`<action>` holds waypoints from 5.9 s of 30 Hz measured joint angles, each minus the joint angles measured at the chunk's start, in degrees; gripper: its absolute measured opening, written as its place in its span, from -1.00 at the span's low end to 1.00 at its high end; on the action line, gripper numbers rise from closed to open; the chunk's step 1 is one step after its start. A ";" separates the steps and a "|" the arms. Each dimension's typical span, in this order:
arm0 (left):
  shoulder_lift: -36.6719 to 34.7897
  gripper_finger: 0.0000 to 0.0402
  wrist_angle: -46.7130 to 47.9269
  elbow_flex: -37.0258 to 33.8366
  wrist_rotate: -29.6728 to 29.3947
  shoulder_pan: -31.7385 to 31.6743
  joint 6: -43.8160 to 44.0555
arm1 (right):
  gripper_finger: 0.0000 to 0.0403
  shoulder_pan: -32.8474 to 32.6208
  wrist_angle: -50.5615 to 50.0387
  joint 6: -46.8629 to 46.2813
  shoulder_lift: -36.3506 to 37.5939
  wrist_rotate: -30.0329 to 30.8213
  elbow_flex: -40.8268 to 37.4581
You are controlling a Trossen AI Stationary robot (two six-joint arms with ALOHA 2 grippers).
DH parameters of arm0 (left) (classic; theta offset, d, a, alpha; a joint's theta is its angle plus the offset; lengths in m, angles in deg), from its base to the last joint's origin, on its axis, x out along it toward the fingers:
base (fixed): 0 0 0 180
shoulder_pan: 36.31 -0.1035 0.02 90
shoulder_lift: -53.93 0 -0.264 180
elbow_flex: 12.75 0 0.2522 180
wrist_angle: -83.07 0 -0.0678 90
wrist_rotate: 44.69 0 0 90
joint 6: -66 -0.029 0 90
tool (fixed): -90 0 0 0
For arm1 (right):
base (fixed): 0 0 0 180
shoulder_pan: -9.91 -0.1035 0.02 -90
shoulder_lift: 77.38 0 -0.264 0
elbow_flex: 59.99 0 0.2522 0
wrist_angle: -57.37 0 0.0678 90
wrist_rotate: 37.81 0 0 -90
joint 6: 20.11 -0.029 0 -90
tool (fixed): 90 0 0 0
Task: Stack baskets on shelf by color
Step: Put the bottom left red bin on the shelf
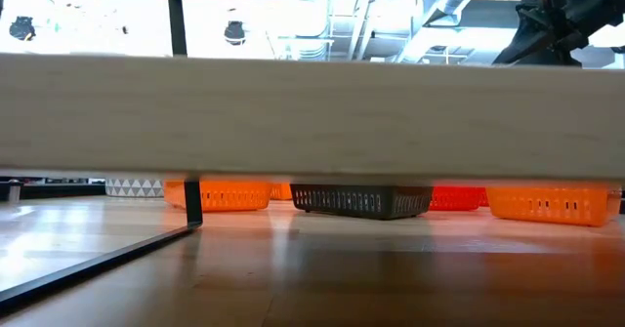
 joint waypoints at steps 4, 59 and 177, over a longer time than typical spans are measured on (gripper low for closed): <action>9.68 -1.00 -2.29 8.88 0.57 2.21 -3.99 | -0.21 0.07 -2.51 -1.51 0.01 0.37 0.00; 41.19 -0.23 -25.39 17.19 20.10 8.77 -18.93 | 0.10 -0.07 -6.71 -4.53 0.83 -0.34 0.26; -3.46 -1.00 -14.20 -22.47 -29.57 42.71 44.21 | -0.97 -45.76 -29.27 -31.30 -79.16 -1.25 62.58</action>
